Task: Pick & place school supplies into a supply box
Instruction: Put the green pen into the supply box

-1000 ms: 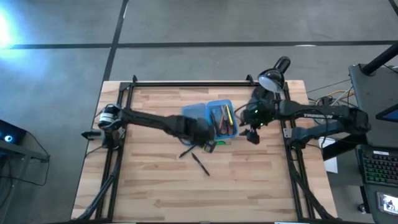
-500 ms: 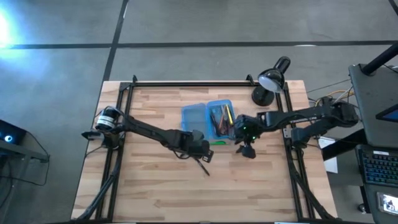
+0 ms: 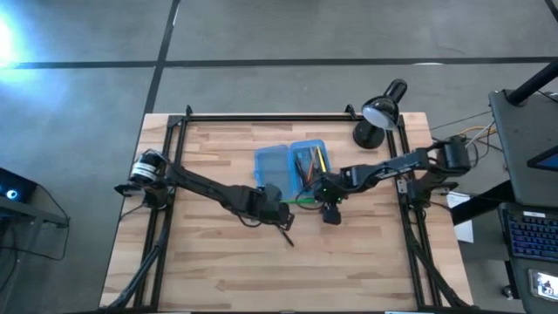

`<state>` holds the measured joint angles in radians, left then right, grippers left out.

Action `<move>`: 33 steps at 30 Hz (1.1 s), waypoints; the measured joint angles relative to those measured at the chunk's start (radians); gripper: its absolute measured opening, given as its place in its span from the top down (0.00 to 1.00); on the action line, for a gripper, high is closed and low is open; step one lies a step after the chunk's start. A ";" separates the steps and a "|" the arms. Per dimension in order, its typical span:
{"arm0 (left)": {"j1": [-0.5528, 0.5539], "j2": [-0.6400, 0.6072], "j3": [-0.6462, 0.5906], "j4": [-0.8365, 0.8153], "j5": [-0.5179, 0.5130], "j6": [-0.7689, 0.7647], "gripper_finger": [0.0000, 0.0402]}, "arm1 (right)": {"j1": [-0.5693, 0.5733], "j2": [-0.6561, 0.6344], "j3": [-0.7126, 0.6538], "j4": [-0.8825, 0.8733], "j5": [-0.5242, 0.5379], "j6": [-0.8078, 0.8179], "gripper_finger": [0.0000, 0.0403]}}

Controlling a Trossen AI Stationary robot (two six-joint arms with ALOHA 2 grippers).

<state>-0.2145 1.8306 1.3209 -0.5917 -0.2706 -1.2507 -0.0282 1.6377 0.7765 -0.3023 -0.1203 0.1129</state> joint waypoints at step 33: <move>0.055 -0.063 -0.001 -0.114 -0.016 -0.006 0.94 | 0.026 0.164 0.170 -0.031 0.082 -0.064 0.62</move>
<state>-0.1600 1.7675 1.3197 -0.7057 -0.2863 -1.2568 -0.0024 1.8015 0.9465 -0.3336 -0.0384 0.0494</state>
